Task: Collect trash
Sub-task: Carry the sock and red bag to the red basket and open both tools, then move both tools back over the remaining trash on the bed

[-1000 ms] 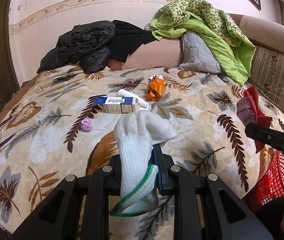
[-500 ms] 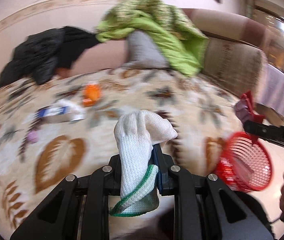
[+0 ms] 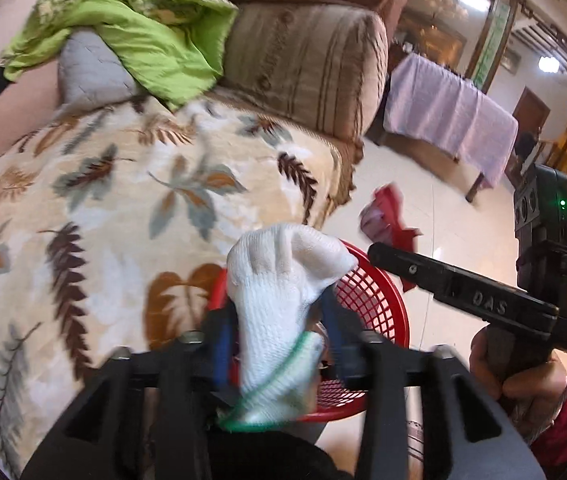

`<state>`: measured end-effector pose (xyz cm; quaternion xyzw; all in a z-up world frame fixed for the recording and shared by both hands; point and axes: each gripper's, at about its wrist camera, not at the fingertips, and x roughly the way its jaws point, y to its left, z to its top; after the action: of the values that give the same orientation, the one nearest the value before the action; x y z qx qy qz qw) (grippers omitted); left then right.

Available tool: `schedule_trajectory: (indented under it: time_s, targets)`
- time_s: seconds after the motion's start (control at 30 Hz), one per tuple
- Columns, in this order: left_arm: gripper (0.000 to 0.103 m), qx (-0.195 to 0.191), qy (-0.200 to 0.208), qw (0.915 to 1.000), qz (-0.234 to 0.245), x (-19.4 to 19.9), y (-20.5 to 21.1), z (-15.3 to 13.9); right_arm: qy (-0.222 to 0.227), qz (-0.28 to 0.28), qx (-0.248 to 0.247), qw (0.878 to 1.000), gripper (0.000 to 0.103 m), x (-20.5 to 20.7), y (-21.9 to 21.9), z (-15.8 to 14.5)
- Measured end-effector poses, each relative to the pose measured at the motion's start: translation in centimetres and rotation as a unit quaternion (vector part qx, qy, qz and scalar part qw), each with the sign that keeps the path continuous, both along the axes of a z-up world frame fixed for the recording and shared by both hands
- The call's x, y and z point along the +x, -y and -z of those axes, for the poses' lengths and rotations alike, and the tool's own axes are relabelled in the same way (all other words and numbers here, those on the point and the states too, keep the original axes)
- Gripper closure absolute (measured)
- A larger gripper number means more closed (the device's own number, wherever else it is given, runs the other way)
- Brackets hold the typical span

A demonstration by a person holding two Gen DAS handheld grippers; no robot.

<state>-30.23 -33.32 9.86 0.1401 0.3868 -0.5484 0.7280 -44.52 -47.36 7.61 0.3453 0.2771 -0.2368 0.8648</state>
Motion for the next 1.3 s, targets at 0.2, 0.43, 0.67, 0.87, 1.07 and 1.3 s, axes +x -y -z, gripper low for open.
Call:
schedule_trajectory:
  time_s: [0.2,0.43,0.67,0.87,1.07,1.3]
  targets:
    - [0.054,-0.002,0.005,0.9998,-0.019,-0.7,-0.8,-1.2,0.021,0.006,-0.007,1.0,0.04,-1.4,0.5,-0.8]
    - [0.047,-0.007,0.028,0.9971,-0.07,-0.4,-5.3,-3.3,0.06,-0.038,0.003,0.997,0.04,-0.6,-2.0,-2.5]
    - [0.047,-0.006,0.032,0.9894,-0.141,1.2,-12.7,-4.0,0.067,-0.119,-0.014,0.991,0.04,2.7,-8.0,-4.4]
    - [0.047,-0.028,0.029,0.9737,-0.224,5.2,-20.0,-4.4,0.062,-0.163,-0.035,0.984,0.04,5.5,-12.2,-6.0]
    - [0.047,-0.041,0.003,0.9453,-0.324,10.5,-27.7,-3.0,0.037,-0.212,-0.055,0.975,0.04,9.2,-15.6,-6.5]
    - [0.047,-0.042,-0.033,0.8952,-0.442,18.6,-36.0,-0.4,0.025,-0.259,-0.051,0.964,0.04,14.9,-17.6,-5.9]
